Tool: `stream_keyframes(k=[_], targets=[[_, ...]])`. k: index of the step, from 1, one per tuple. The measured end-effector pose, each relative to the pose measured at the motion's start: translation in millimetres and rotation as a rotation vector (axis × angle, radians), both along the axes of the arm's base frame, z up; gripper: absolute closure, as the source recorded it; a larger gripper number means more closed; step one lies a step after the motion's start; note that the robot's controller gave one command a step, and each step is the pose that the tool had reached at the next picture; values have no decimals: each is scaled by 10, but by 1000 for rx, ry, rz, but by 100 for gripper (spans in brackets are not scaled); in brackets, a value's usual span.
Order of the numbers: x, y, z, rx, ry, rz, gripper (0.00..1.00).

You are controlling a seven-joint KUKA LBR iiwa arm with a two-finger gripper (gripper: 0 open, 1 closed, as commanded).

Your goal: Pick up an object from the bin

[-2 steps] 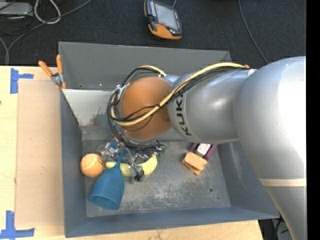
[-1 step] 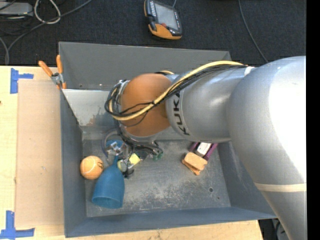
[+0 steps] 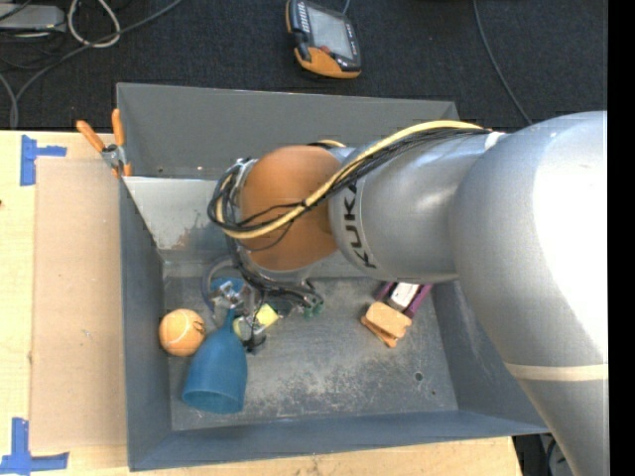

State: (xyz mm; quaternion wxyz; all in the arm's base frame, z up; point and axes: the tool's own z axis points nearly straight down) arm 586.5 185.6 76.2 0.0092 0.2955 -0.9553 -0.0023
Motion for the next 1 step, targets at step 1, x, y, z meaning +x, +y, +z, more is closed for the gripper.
stream_keyframes(k=[1], targets=[[-3,-1,74,1,1,-2,100]])
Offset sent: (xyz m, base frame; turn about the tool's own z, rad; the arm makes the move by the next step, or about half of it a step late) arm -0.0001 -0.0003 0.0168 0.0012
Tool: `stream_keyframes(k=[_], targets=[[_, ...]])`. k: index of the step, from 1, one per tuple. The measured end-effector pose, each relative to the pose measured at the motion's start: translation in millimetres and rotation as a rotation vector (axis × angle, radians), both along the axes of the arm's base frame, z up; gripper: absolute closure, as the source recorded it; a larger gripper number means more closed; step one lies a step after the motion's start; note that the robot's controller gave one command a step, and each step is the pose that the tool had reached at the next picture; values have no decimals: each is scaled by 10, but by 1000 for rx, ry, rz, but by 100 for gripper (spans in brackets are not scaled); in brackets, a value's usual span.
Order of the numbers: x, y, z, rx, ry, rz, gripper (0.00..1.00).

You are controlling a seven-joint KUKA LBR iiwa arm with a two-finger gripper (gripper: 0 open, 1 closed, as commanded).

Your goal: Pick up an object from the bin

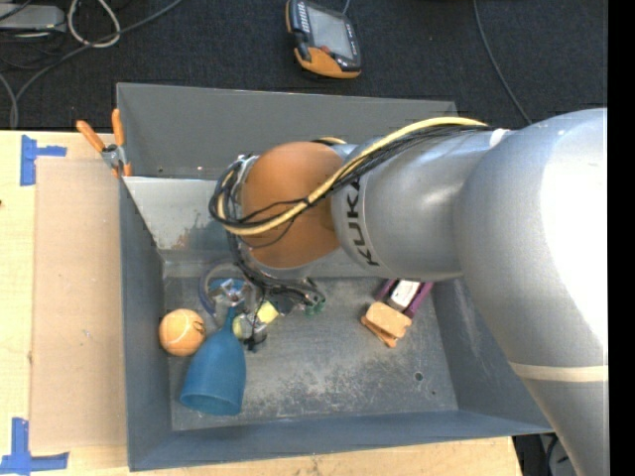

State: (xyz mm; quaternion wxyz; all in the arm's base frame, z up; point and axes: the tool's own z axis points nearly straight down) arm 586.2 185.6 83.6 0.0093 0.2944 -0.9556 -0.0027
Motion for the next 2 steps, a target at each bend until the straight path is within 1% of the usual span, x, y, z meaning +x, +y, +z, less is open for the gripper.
stream_keyframes(k=[2], targets=[[2,2,94,1,0,-3,100]])
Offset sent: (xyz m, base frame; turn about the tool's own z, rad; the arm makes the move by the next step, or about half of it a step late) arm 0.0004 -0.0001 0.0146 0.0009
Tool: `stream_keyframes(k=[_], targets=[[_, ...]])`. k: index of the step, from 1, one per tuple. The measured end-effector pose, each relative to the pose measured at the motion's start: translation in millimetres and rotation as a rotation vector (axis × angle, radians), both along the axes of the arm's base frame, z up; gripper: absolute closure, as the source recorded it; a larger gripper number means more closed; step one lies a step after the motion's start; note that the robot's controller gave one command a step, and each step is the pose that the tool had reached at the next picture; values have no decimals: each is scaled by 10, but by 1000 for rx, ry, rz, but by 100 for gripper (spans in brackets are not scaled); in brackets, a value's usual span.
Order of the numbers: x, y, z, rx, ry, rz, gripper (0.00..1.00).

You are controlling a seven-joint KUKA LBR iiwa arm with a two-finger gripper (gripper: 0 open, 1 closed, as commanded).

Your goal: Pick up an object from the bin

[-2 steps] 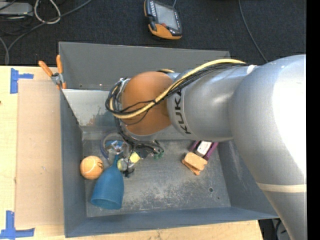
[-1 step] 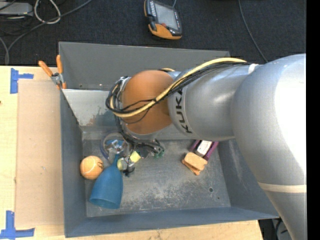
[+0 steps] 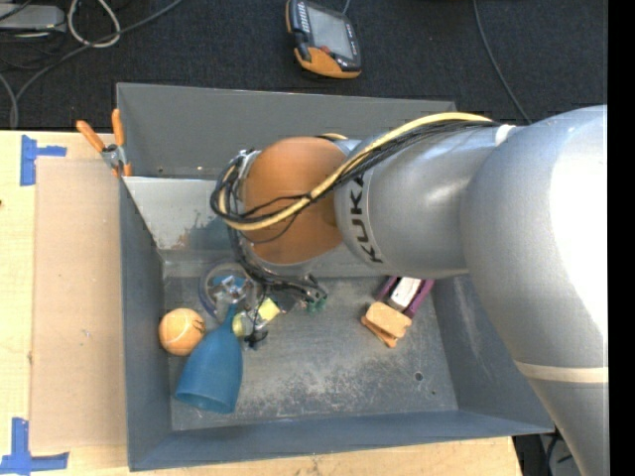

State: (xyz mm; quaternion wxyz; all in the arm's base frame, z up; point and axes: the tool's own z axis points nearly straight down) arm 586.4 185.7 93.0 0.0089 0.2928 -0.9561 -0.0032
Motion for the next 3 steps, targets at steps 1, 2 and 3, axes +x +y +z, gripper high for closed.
stream_keyframes(k=[1,2,3], targets=[[-19,-3,145,-2,6,-1,100],[-5,7,416,0,1,-1,100],[-12,13,688,0,2,-4,100]])
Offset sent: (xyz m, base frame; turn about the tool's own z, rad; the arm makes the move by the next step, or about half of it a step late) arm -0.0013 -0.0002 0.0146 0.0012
